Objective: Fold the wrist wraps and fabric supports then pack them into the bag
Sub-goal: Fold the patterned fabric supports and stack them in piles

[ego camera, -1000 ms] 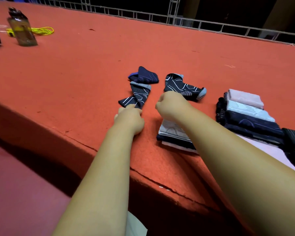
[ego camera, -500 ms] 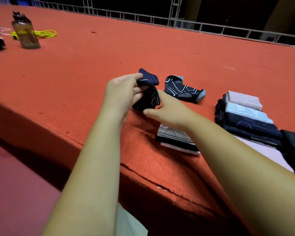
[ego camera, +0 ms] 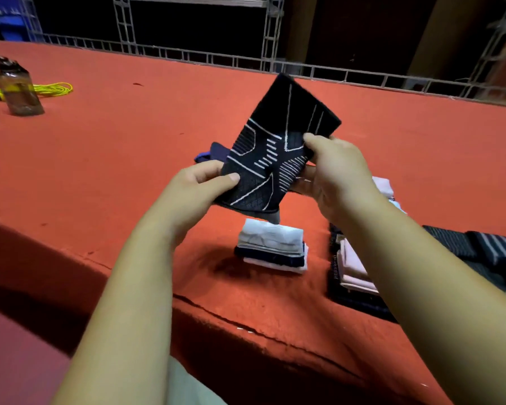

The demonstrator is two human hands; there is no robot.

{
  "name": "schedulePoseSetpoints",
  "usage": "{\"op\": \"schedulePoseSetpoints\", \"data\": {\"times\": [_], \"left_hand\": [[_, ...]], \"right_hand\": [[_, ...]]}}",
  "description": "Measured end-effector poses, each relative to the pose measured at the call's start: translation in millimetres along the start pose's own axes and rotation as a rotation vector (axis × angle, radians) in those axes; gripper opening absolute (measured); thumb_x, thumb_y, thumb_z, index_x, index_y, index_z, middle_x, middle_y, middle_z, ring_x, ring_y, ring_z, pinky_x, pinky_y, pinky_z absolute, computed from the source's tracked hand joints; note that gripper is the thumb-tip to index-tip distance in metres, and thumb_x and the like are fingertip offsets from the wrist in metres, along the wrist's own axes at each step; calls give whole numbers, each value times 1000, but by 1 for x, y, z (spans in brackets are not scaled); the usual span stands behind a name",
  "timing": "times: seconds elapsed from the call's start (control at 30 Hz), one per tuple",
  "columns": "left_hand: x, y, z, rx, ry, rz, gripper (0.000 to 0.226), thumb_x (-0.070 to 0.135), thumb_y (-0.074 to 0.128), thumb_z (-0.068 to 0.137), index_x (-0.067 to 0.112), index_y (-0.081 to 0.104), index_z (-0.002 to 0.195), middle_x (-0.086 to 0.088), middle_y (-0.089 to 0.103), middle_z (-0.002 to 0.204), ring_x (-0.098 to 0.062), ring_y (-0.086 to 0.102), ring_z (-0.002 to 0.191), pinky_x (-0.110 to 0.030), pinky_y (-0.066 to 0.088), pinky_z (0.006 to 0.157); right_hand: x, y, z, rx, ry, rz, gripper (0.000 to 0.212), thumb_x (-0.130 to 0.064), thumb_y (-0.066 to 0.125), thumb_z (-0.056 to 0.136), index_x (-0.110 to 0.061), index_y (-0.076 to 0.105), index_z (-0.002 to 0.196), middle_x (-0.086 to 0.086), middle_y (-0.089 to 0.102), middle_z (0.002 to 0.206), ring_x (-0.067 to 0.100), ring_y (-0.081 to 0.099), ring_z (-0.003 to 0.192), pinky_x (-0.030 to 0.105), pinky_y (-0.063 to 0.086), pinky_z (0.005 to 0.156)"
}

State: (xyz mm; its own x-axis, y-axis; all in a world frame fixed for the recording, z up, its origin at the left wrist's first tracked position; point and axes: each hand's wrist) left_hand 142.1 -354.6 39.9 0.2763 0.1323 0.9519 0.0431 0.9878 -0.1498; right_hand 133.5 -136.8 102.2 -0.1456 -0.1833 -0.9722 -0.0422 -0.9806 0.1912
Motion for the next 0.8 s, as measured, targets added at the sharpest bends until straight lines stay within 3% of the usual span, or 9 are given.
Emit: {"op": "schedulePoseSetpoints", "data": {"times": [0.07, 0.13, 0.23, 0.37, 0.43, 0.53, 0.63, 0.7, 0.8], "left_hand": [[13, 16, -2, -37, -2, -75, 11, 21, 66, 104, 14, 75, 103, -4, 75, 98, -20, 68, 88, -41, 57, 88], [27, 40, -4, -41, -31, -163, 12, 22, 65, 105, 18, 72, 96, -4, 72, 89, -19, 69, 76, -35, 60, 71], [44, 81, -8, -37, -74, -263, 20, 20, 64, 105, 20, 71, 86, -1, 71, 78, -17, 68, 63, -29, 57, 55], [57, 126, -10, -69, -135, -306, 16, 22, 63, 105, 12, 74, 98, -4, 72, 76, -16, 68, 59, -25, 52, 49], [63, 144, -11, -92, -154, -318, 20, 24, 65, 104, 7, 75, 108, -12, 74, 85, -18, 68, 61, -26, 51, 49], [76, 166, -15, -84, -140, -349, 14, 27, 65, 103, 14, 66, 109, -19, 79, 101, -23, 72, 68, -29, 51, 51], [94, 181, -23, -117, -95, -417, 8, 26, 64, 104, 23, 58, 100, -4, 74, 84, -20, 71, 64, -29, 54, 54], [105, 187, -28, -170, -65, -484, 9, 28, 63, 106, 25, 57, 99, 0, 71, 85, -20, 72, 67, -29, 57, 58], [118, 194, -35, -212, 11, -486, 10, 33, 63, 106, 25, 60, 101, 2, 68, 86, -21, 72, 78, -31, 60, 67]], "right_hand": [[-9, -17, -3, 115, 34, 107, 13, -11, 57, 104, -12, 69, 102, 5, 77, 78, 20, 73, 62, 35, 61, 55], [-14, -37, -10, 169, 82, 188, 15, -14, 57, 106, -9, 71, 108, 5, 76, 77, 18, 74, 63, 33, 61, 56], [-18, -72, -34, 12, 234, 38, 24, -38, 58, 108, -17, 70, 112, 2, 76, 77, 20, 74, 65, 40, 64, 71], [-17, -113, -74, -45, 307, -215, 34, -36, 66, 102, -12, 74, 125, 18, 79, 118, 30, 78, 90, 44, 61, 87], [-19, -129, -89, -1, 254, -181, 33, -31, 66, 103, -12, 72, 129, 19, 77, 123, 35, 79, 105, 42, 61, 84], [-25, -152, -107, 14, 179, -117, 29, -28, 64, 105, -11, 70, 128, 19, 77, 122, 38, 78, 106, 47, 60, 90], [-37, -170, -121, -35, 117, -9, 34, -26, 62, 102, -6, 71, 128, 21, 76, 121, 34, 78, 101, 42, 63, 86], [-44, -181, -130, -77, 80, 75, 43, -25, 61, 96, -1, 69, 131, 21, 75, 123, 32, 78, 99, 36, 64, 83], [-54, -197, -139, -120, 16, 148, 43, -18, 60, 97, 0, 67, 136, 25, 71, 133, 31, 74, 103, 40, 63, 94]]}}
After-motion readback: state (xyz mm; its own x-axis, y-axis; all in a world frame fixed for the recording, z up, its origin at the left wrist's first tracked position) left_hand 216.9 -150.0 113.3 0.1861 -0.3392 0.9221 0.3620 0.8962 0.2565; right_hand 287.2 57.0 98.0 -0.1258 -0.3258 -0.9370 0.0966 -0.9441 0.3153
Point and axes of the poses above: each hand's wrist, its own z-axis towards the middle knuckle, its own y-axis out of the palm, x = y × z
